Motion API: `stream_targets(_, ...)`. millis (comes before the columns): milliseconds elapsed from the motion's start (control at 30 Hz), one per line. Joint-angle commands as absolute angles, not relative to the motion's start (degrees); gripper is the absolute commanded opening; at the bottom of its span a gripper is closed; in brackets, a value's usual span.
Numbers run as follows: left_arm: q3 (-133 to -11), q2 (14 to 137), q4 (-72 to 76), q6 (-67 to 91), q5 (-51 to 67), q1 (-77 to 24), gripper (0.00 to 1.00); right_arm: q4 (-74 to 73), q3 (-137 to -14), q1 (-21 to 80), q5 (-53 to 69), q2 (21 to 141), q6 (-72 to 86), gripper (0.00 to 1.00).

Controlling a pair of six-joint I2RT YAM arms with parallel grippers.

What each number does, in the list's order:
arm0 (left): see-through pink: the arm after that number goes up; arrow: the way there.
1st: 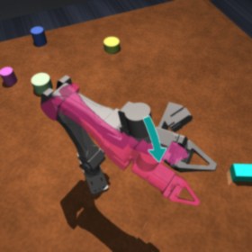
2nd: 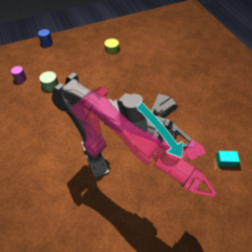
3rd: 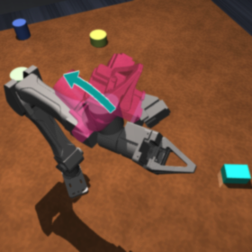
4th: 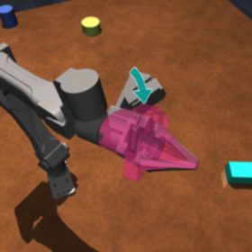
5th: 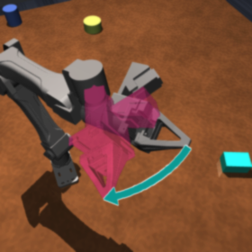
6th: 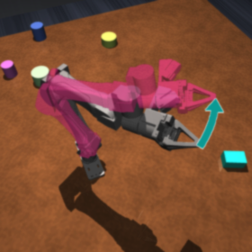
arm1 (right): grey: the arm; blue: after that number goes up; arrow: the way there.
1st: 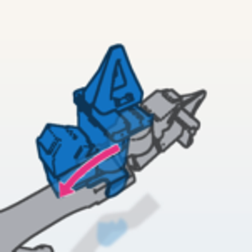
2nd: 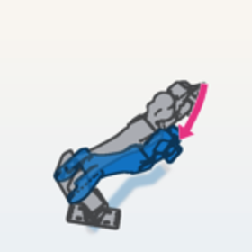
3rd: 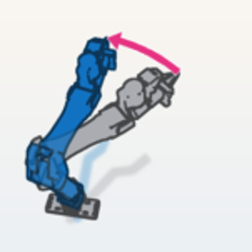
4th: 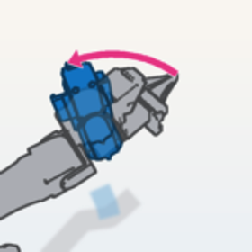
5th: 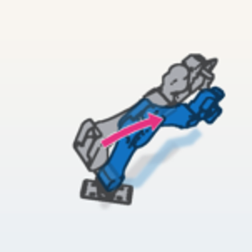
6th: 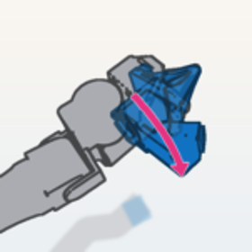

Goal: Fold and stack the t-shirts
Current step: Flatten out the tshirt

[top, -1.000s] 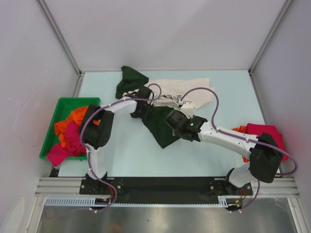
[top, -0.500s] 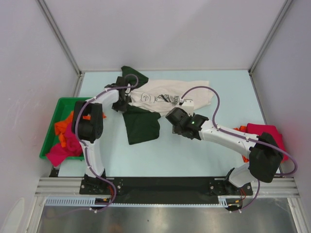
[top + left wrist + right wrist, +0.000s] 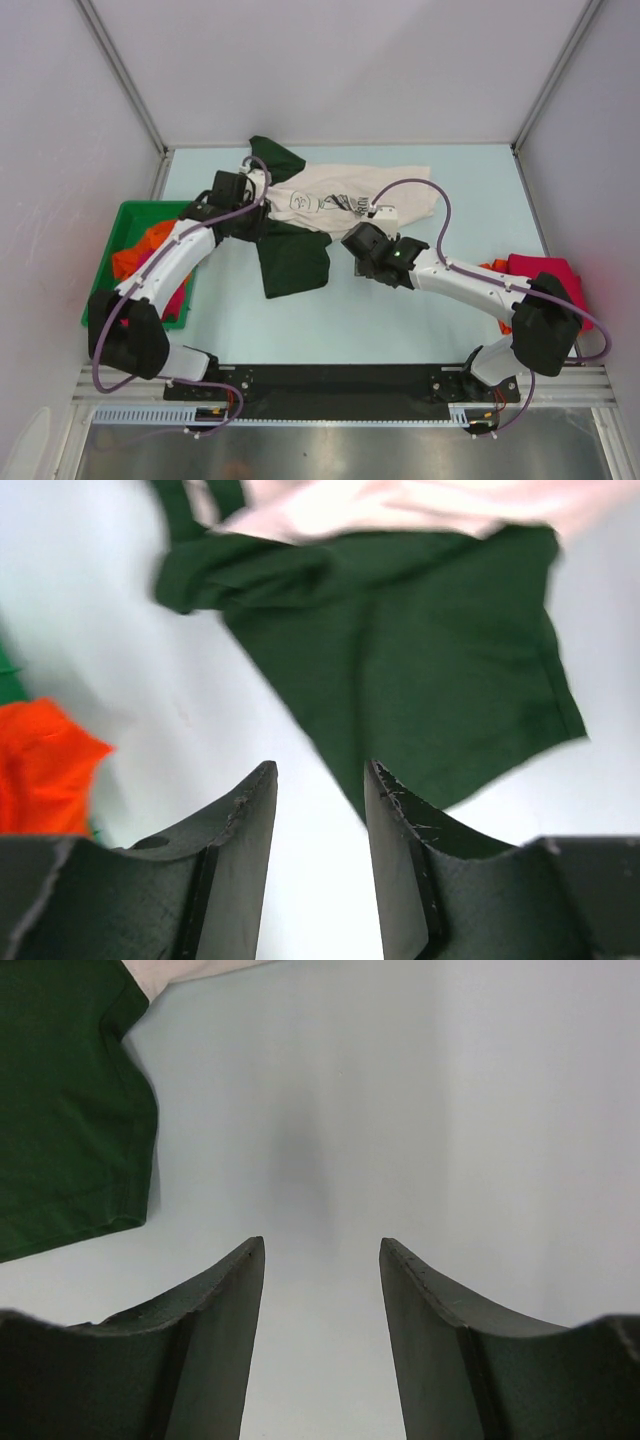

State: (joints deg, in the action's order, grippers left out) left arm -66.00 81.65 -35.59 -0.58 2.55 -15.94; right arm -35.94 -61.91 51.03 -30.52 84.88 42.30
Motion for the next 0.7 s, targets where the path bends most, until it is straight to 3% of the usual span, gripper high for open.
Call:
stream_targets(0, -60.04, 82.09, -36.38, -3.34, 5.80, -19.50, 0.46, -33.84, -62.75, 50.71, -30.59, 86.12, 41.57, 0.56)
stream_targets(267, -52.74, 84.99, -35.95, -2.90, 2.38, -20.39, 0.43, -33.31, -65.65, 51.24, -30.41, 89.56, 42.71, 0.55)
stream_targets(667, -54.40, 84.90, -40.34, -4.92, 4.57, -21.35, 0.43, -31.99, -65.92, 52.21, -29.71, 92.11, 44.12, 0.55)
